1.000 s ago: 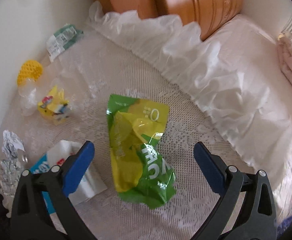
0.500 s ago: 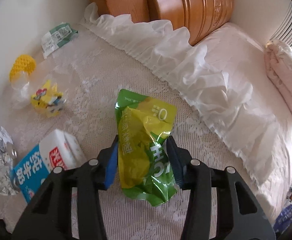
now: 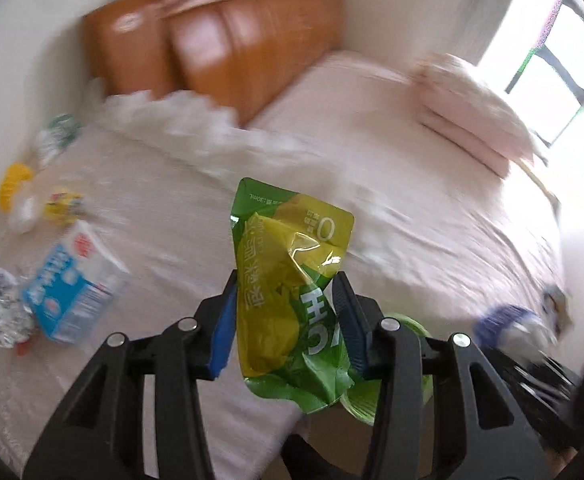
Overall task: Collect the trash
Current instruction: 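Carry tissue and snack bag to the green wastebasket and release both, then move both empty tools back over the remaining trash on the bed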
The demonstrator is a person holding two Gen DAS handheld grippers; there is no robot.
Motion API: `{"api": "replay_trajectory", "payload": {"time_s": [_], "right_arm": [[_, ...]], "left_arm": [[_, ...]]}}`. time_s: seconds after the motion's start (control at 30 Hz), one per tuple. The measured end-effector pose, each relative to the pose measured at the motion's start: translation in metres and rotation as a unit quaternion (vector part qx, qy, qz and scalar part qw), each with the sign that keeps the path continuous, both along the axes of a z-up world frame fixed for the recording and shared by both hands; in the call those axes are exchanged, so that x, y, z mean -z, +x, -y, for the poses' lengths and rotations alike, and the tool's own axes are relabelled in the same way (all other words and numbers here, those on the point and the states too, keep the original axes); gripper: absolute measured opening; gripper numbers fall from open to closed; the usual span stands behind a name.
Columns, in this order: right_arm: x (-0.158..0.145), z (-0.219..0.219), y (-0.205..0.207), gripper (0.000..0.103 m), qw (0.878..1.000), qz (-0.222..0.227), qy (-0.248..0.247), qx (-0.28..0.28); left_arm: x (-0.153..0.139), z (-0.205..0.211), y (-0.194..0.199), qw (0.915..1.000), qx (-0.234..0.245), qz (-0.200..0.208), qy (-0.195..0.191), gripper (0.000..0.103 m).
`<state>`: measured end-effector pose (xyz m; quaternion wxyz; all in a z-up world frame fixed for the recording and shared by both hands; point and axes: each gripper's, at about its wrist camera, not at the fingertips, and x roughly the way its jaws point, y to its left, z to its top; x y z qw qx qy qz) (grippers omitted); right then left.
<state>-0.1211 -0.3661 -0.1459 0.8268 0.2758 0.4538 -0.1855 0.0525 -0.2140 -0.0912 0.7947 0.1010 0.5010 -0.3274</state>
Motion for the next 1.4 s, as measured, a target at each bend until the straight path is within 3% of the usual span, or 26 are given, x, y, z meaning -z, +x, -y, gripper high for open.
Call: {"api": "replay_trajectory", "payload": {"time_s": [0.13, 0.3, 0.33, 0.37, 0.47, 0.57, 1.03, 1.1, 1.13, 1.17, 1.23, 1.4], "right_arm": [[0.027, 0.018, -0.032, 0.039, 0.999, -0.024, 0.015, 0.046], [0.065, 0.046, -0.062, 0.039, 0.993, -0.053, 0.045, 0.09], [0.073, 0.053, -0.066, 0.044, 0.992, -0.058, 0.05, 0.097], [0.081, 0.058, -0.069, 0.057, 0.991, -0.066, 0.051, 0.102], [0.094, 0.067, -0.071, 0.086, 0.99, -0.083, 0.042, 0.103], [0.1, 0.075, -0.076, 0.097, 0.989, -0.09, 0.041, 0.107], [0.076, 0.132, -0.162, 0.101, 0.975, -0.092, 0.021, 0.203], [0.074, 0.136, -0.17, 0.101, 0.973, -0.09, 0.02, 0.211], [0.073, 0.138, -0.177, 0.101, 0.972, -0.089, 0.02, 0.218], [0.073, 0.139, -0.18, 0.101, 0.971, -0.088, 0.02, 0.221], [0.073, 0.142, -0.187, 0.101, 0.97, -0.087, 0.023, 0.228], [0.075, 0.143, -0.19, 0.101, 0.969, -0.084, 0.032, 0.232]], "left_arm": [[-0.002, 0.022, -0.046, 0.9972, 0.068, -0.027, -0.017, 0.045], [0.007, 0.052, -0.093, 0.99, 0.134, -0.044, -0.008, 0.045], [0.008, 0.056, -0.101, 0.9892, 0.14, -0.043, -0.007, 0.045], [0.009, 0.061, -0.108, 0.988, 0.149, -0.041, -0.003, 0.045], [0.012, 0.072, -0.123, 0.9855, 0.166, -0.036, 0.009, 0.045], [0.014, 0.081, -0.135, 0.984, 0.175, -0.032, 0.013, 0.045], [0.012, 0.139, -0.187, 0.9697, 0.243, -0.02, 0.017, 0.045], [0.009, 0.148, -0.195, 0.9683, 0.249, -0.014, 0.012, 0.06], [0.007, 0.151, -0.196, 0.969, 0.247, -0.011, 0.011, 0.085], [0.005, 0.153, -0.198, 0.9706, 0.241, -0.003, 0.009, 0.095], [-0.003, 0.153, -0.201, 0.9705, 0.241, 0.012, -0.009, 0.095], [-0.01, 0.154, -0.201, 0.9688, 0.247, 0.019, -0.011, 0.095]]}}
